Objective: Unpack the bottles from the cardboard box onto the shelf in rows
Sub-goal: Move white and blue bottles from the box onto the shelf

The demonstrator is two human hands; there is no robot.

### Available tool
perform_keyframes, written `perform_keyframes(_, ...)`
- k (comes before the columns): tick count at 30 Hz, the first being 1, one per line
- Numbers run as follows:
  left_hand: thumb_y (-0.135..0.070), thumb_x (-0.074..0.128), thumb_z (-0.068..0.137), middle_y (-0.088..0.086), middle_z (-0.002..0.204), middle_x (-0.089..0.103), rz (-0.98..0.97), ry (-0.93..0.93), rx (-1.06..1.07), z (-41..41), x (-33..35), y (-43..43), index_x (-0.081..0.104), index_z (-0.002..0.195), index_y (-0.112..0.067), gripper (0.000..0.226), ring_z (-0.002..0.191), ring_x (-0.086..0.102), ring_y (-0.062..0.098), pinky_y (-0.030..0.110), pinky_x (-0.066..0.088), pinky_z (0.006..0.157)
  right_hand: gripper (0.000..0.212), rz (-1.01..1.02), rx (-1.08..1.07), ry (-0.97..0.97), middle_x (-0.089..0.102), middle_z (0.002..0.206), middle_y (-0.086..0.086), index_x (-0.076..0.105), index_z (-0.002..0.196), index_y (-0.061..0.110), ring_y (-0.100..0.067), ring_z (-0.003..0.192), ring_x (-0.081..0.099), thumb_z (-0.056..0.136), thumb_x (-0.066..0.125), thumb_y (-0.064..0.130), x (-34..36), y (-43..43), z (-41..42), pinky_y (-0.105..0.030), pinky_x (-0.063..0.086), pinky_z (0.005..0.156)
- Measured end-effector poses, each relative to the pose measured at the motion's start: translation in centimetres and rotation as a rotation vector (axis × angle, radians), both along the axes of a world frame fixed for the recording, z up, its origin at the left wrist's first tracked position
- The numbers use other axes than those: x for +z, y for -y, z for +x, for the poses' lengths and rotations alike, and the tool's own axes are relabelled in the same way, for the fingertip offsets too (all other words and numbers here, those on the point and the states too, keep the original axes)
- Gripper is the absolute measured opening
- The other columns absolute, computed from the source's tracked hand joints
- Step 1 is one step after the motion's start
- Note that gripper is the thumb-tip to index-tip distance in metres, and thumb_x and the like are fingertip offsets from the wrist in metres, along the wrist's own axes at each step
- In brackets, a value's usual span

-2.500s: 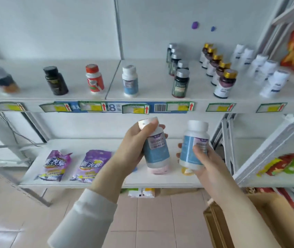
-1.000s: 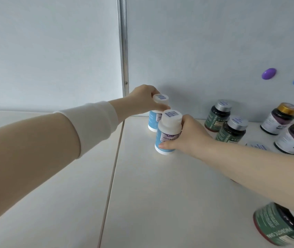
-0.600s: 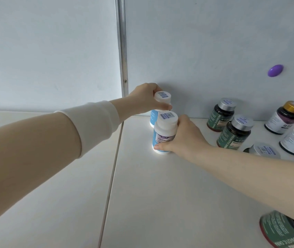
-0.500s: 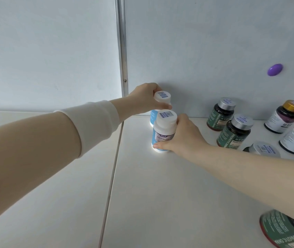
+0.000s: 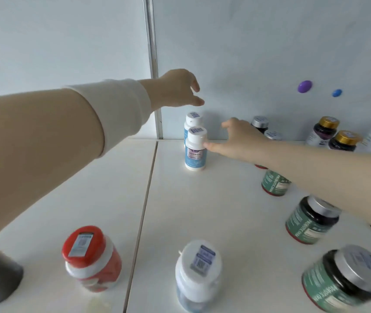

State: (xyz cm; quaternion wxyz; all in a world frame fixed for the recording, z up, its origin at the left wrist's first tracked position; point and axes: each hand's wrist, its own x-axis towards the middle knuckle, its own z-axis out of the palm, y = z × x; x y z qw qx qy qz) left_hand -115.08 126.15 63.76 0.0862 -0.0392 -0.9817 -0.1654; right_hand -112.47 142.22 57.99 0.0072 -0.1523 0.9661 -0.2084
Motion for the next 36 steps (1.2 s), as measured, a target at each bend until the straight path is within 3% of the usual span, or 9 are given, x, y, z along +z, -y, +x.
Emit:
perform_keyframes(5,-0.036,0.053,0.092,0.001,0.128,0.055,-0.331,-0.027,0.044,8.5,1.7,-2.9,0.052,0.125,-0.017,0.039,0.121,0.047,0.022,0.035,0.041,0.097,0.073,0.154,0.007,-0.163,0.036,0.14,-0.014,0.033,0.138,0.008,-0.03,0.132,0.036,0.085,0.051,0.055,2.6,-3.1,6.1,-0.039,0.033,0.107)
perform_keyframes(11,-0.034,0.05,0.093,0.008,0.125,0.055,-0.648,-0.093,0.151,19.6,1.7,-6.6,0.05,0.128,-0.015,0.039,0.117,0.051,0.031,0.038,0.041,0.091,0.059,0.305,0.099,-0.357,0.04,0.135,-0.017,0.038,0.135,0.005,-0.034,0.127,0.038,0.09,0.05,0.043,3.7,-7.7,14.4,-0.043,0.035,0.1)
perform_keyframes(17,-0.032,0.048,0.094,0.011,0.13,0.05,-0.93,-0.119,0.122,27.7,0.3,-10.5,0.043,0.133,-0.013,0.044,0.121,0.047,0.031,0.038,0.039,0.094,0.05,0.35,0.101,-0.361,0.042,0.135,-0.018,0.043,0.127,0.004,-0.035,0.125,0.039,0.09,0.05,0.037,2.7,-10.8,21.9,-0.042,0.036,0.097)
perform_keyframes(25,-0.035,0.048,0.094,0.01,0.128,0.052,-0.943,-0.091,-0.029,33.6,-4.9,-15.4,0.044,0.131,-0.013,0.043,0.119,0.049,0.029,0.037,0.04,0.094,0.049,0.382,0.038,-0.31,0.042,0.134,-0.017,0.04,0.13,0.004,-0.034,0.123,0.039,0.093,0.045,0.035,-1.1,-14.6,29.6,-0.043,0.035,0.096)
perform_keyframes(36,-0.034,0.046,0.095,0.011,0.131,0.05,-0.809,0.113,-0.342,36.9,-19.0,-24.2,0.043,0.132,-0.012,0.044,0.12,0.047,0.03,0.036,0.037,0.095,0.047,0.404,-0.125,-0.036,0.037,0.14,-0.016,0.039,0.133,0.005,-0.032,0.133,0.03,0.093,0.046,0.028,-16.7,-23.8,36.9,-0.044,0.026,0.108)
